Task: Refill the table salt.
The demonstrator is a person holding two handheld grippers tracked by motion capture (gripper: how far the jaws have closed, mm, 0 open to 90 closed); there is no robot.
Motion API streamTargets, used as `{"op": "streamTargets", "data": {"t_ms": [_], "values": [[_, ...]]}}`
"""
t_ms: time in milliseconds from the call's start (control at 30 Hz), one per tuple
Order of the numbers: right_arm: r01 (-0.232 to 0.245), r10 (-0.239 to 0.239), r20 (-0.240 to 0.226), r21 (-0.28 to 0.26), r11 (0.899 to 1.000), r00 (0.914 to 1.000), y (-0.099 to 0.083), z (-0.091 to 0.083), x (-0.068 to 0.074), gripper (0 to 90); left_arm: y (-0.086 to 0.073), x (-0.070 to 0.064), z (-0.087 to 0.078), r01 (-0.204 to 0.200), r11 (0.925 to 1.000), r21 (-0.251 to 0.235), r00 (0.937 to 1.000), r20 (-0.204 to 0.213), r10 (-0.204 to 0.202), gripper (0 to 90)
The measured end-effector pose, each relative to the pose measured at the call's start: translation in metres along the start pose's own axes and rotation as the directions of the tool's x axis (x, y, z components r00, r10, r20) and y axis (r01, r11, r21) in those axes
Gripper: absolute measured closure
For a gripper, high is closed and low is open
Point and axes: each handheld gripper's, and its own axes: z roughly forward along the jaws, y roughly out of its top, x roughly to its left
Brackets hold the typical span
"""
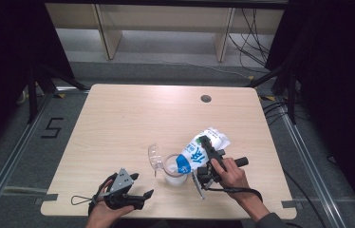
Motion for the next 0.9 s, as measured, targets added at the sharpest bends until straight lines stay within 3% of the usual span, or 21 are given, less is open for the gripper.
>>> {"op": "streamTargets", "data": {"t_ms": [33,100,133,167,233,267,333,367,400,433,500,533,567,600,633,700,867,900], "values": [[0.039,-0.039,-0.005,-0.007,0.999,0.9992,0.0003,0.0001,-0.0034,65.2,0.0001,0.0004,0.0001,-0.004,1.0000,0.000,1.0000,-0.001,0.004,20.0],[0.052,-0.052,-0.002,-0.014,0.999,0.9987,0.0003,0.0006,-0.0050,65.4,0.0002,0.0004,0.0002,-0.003,1.0000,-0.001,1.0000,0.000,0.003,20.0],[0.005,-0.005,-0.009,0.005,1.000,0.9999,-0.0002,-0.0006,-0.0016,65.4,0.0001,-0.0001,0.0001,0.001,1.0000,0.000,1.0000,0.000,-0.001,20.0],[-0.012,0.013,-0.014,0.017,1.000,0.9998,-0.0003,-0.0015,-0.0004,65.5,0.0000,-0.0001,0.0001,0.000,1.0000,0.000,1.0000,0.000,0.000,20.0],[-0.011,0.011,-0.013,0.016,1.000,0.9999,-0.0004,-0.0014,-0.0004,65.6,0.0001,0.0004,0.0002,-0.003,1.0000,-0.001,1.0000,0.000,0.003,20.0],[0.000,0.000,-0.012,0.012,1.000,0.9999,-0.0003,-0.0012,-0.0013,65.6,0.0001,0.0003,0.0001,-0.003,1.0000,0.000,1.0000,-0.001,0.003,20.0],[0.070,-0.070,0.003,-0.019,0.997,0.9976,0.0005,0.0004,-0.0063,65.7,0.0000,0.0001,0.0001,0.000,1.0000,0.000,1.0000,0.000,0.000,20.0],[0.007,-0.005,-0.038,0.037,0.999,0.9992,0.0007,-0.0028,-0.0027,65.8,0.0001,0.0004,0.0001,-0.003,1.0000,0.000,1.0000,0.000,0.003,20.0],[-0.018,0.021,-0.040,0.054,0.998,0.9990,0.0007,-0.0042,-0.0009,65.9,0.0001,0.0005,0.0002,-0.004,1.0000,-0.001,1.0000,0.000,0.004,20.0],[-0.016,0.016,0.004,0.009,1.000,0.9999,-0.0004,-0.0014,0.0004,66.0,0.0001,0.0005,0.0003,-0.004,1.0000,-0.001,1.0000,0.000,0.004,20.0],[-0.011,0.011,0.005,0.009,1.000,0.9999,-0.0005,-0.0014,-0.0001,66.2,0.0001,0.0005,0.0003,-0.004,1.0000,0.000,1.0000,0.000,0.004,20.0],[0.012,-0.012,-0.009,0.012,1.000,0.9999,0.0002,-0.0013,-0.0023,66.3,0.0001,0.0001,0.0007,0.001,1.0000,-0.006,1.0000,-0.002,-0.001,20.0],[0.043,-0.042,-0.031,0.029,0.999,0.9986,0.0011,-0.0025,-0.0049,66.4,0.0003,0.0017,-0.0003,-0.020,0.9997,0.011,0.9998,-0.009,0.020,20.0],[0.031,-0.030,-0.035,0.035,0.999,0.9990,0.0013,-0.0031,-0.0041,66.4,0.0005,0.0022,-0.0008,-0.024,0.9996,0.017,0.9997,-0.003,0.024,20.0],[0.013,-0.013,0.004,-0.010,1.000,0.9999,-0.0001,0.0001,-0.0014,66.5,0.0004,0.0011,-0.0001,-0.010,0.9999,0.005,0.9999,0.001,0.010,20.0],[0.023,-0.022,0.012,-0.018,1.000,0.9997,0.0002,0.0003,-0.0023,66.6,0.0005,0.0010,0.0008,-0.003,1.0000,-0.001,1.0000,0.001,0.003,20.0],[0.014,-0.014,0.003,0.001,1.000,0.9999,0.0002,-0.0011,-0.0020,67.1,-0.0002,-0.0005,0.0008,0.021,0.9998,-0.006,0.9998,0.001,-0.021,20.0],[0.015,-0.015,0.007,0.000,1.000,0.9999,0.0004,-0.0009,-0.0022,67.2,0.0004,0.0008,0.0001,-0.008,1.0000,0.000,1.0000,-0.002,0.008,20.0]]}}
